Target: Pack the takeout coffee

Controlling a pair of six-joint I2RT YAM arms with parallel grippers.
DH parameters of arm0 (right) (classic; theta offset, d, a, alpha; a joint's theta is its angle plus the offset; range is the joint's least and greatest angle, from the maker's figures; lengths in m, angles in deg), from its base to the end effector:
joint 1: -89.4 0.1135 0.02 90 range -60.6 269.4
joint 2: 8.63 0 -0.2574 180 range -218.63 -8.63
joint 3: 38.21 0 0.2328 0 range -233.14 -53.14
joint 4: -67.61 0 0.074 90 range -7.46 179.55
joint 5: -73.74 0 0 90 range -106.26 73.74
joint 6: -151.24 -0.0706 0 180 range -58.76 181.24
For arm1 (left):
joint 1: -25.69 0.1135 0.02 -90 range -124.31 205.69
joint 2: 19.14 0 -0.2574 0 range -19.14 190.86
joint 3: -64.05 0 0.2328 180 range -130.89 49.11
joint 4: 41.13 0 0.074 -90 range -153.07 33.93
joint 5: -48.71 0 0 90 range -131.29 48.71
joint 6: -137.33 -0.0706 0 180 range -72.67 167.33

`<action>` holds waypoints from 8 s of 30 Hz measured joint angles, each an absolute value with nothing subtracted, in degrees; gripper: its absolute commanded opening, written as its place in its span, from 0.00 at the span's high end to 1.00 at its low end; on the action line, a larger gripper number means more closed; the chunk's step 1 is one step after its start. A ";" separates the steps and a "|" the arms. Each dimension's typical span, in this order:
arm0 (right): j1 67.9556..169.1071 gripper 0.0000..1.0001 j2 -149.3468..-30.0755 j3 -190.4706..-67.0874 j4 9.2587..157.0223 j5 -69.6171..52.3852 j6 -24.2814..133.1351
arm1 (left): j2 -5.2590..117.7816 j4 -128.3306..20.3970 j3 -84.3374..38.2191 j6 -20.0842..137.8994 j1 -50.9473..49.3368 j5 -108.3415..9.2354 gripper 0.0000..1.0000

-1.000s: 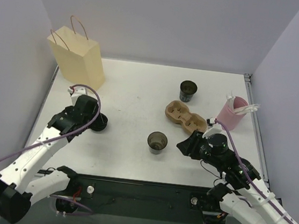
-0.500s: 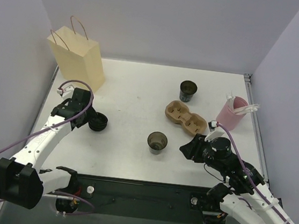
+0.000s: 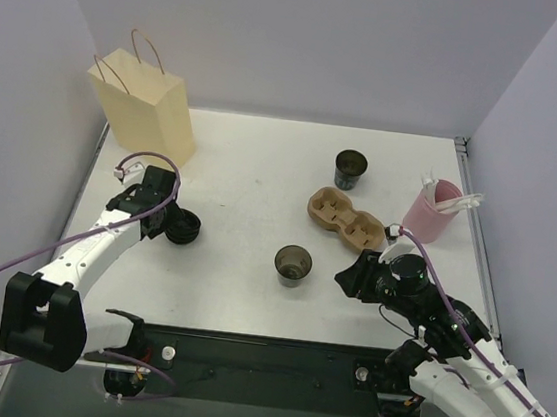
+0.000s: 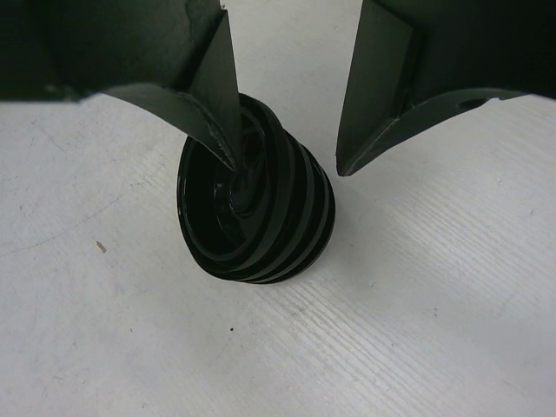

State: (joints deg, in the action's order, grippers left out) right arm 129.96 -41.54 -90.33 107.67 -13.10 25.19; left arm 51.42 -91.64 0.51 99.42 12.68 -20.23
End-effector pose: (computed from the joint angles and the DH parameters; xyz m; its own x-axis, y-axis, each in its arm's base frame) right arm 0.1181 0.1062 0.2785 -0.6237 0.2396 -0.7440 -0.3974 0.7224 0.5658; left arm 0.2400 -0.0294 0.2098 -0.5225 -0.6349 -0.5691 -0.6350 0.7352 -0.2373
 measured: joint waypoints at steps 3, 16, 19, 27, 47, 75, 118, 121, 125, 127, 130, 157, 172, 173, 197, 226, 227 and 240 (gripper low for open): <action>129.96 0.64 -41.54 -90.36 107.78 -13.14 25.36 | 51.73 -90.42 1.49 99.21 12.68 -20.32 0.52; 129.96 0.64 -41.54 -92.59 108.72 -13.14 25.54 | 52.80 -87.47 2.02 95.45 13.14 -20.32 0.87; 129.96 0.64 -41.54 -92.80 108.74 -13.14 25.54 | 52.80 -87.47 2.02 94.66 13.16 -20.32 0.96; 129.96 0.61 -41.56 -93.13 108.96 -13.03 25.54 | 52.49 -88.78 0.42 92.87 13.47 -20.80 1.00; 132.67 0.31 -45.38 -92.56 84.17 -3.63 40.64 | 33.85 -85.89 -0.91 88.50 13.25 -61.70 1.00; 168.54 0.45 -75.79 -94.71 64.28 -21.73 118.65 | 26.20 -104.19 3.27 93.26 9.09 -73.91 1.00; 146.68 0.99 -60.64 -96.54 81.92 7.32 29.56 | 11.68 -74.99 0.69 55.43 0.09 -72.06 0.46; 146.00 0.99 -61.27 -96.69 81.94 8.91 27.48 | 13.06 -74.62 1.45 53.63 -5.13 -70.96 0.46; 143.73 0.99 -61.47 -96.69 81.92 10.38 25.45 | 15.77 -74.66 2.33 51.01 -13.22 -67.57 0.47; 141.98 0.99 -61.58 -96.69 81.88 11.40 24.86 | 17.06 -74.75 2.61 49.39 -17.75 -64.23 0.47; 139.97 0.99 -61.78 -96.69 81.90 12.87 24.01 | 19.14 -75.03 2.81 46.64 -25.20 -58.42 0.47; 138.62 1.00 -61.78 -95.34 81.27 17.17 22.33 | 26.26 -71.29 3.44 36.93 -42.38 -34.46 0.49; 138.66 1.00 -60.88 -94.75 81.62 19.58 22.19 | 27.16 -69.55 4.29 36.61 -42.18 -33.02 0.57; 138.66 1.00 -60.73 -94.75 81.62 19.58 22.19 | 27.18 -69.30 4.47 36.69 -42.18 -33.22 0.58; 138.57 0.11 -44.46 -95.65 103.17 -10.89 23.07 | 49.39 -76.82 -8.73 56.85 -41.94 -15.07 1.00; 138.57 0.12 -41.89 -97.33 117.40 -28.40 22.48 | 77.10 -103.75 -33.10 82.70 -34.03 -22.37 1.00; 138.57 0.12 -41.95 -97.24 117.42 -28.40 22.43 | 77.60 -103.77 -33.13 82.83 -33.96 -22.62 1.00; 138.57 0.13 -42.28 -96.72 117.51 -28.40 22.08 | 79.22 -103.82 -33.15 84.47 -33.07 -23.99 0.98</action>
State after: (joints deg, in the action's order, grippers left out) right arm 138.57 -42.28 -96.72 117.51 -28.40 22.08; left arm 79.22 -103.82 -33.15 84.47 -33.07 -23.99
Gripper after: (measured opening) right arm 0.875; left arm 0.036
